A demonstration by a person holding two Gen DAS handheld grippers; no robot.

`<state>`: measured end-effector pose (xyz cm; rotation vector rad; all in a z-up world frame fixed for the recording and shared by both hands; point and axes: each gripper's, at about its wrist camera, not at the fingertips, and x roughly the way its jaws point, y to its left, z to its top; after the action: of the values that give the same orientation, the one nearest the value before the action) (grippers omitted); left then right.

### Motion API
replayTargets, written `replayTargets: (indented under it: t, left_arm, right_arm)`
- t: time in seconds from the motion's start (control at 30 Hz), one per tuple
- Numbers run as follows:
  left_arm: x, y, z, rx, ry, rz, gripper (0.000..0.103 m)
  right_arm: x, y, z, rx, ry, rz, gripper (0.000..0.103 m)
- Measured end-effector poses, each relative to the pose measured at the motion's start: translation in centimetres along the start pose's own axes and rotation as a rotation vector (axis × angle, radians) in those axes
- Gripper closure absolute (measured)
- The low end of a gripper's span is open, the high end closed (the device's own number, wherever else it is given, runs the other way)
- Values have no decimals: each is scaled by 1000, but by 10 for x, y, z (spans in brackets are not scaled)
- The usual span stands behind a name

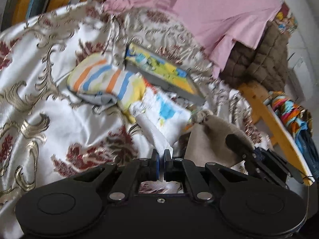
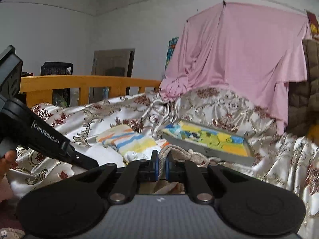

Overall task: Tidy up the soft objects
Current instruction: 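Carry the pouch and white cloth over the frog-painting tray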

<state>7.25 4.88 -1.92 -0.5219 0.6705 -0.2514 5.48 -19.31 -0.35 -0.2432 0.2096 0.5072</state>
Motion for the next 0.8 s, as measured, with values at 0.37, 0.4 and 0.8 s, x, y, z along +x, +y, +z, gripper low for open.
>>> replayTargets:
  t: [0.37, 0.4, 0.8]
  left_arm:
    - [-8, -11, 4, 44, -68, -46, 100]
    - [-8, -11, 4, 46, -70, -46, 100]
    - [23, -16, 57, 121, -82, -23, 100]
  right_arm:
    - [-10, 7, 2, -54, -49, -15, 96]
    - [-9, 7, 2, -60, -47, -22, 97]
    - [15, -2, 16, -128, -16, -44, 97]
